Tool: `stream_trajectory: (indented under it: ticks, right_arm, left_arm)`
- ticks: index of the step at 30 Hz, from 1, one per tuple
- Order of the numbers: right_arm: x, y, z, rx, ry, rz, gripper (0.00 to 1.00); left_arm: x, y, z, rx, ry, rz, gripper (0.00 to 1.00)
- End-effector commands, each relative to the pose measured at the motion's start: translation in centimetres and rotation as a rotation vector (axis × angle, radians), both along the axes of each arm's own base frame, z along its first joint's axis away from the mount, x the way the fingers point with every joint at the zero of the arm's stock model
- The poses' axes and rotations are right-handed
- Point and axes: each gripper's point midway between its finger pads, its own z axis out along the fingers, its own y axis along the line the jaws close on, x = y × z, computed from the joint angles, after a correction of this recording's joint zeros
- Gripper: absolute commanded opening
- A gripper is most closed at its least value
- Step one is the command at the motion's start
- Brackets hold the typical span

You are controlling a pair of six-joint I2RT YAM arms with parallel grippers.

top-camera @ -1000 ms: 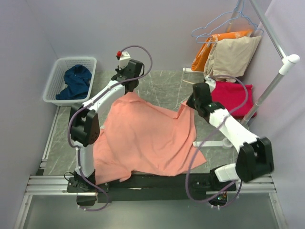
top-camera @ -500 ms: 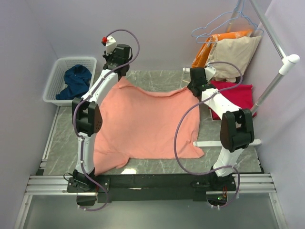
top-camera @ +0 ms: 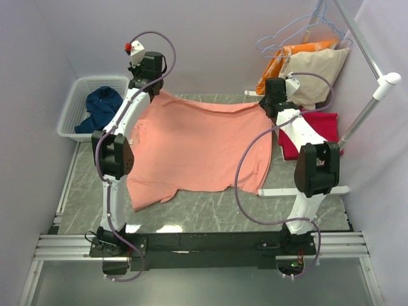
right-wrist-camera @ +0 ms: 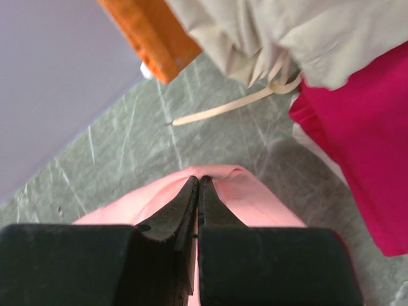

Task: Fold and stack the t-shirts
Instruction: Flatten the tshirt out

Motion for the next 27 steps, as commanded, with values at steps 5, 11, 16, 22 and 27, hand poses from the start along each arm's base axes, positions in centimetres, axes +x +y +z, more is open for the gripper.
stream_trajectory:
  ticks: [5,11,16,22,27]
  right_arm:
    - [-0.8,0.8,3.0,0.012,-0.057,0.064,0.0]
    - [-5.3,0.4,9.6,-0.003,-0.184,0.108,0.0]
    - [-11.3,-0.1,16.4,-0.024,-0.333,0.152,0.0]
    - [-18.9,-0.2,22.4,-0.039,-0.477,0.229,0.0]
    - [-24.9,0.8,26.3,-0.045,-0.597,0.345,0.0]
  left_arm:
    - [-1.8,0.4,5.6,-0.046,-0.088,-0.011,0.01]
    - [-7.2,2.1,14.2,-0.063,-0.209,0.001,0.01]
    - [-13.5,3.8,20.3,-0.087,-0.317,-0.007,0.01]
    - [-24.1,5.5,28.3,-0.123,-0.518,-0.093,0.01]
    - [-32.9,5.8,33.0,-0.159,-0.69,-0.242,0.01]
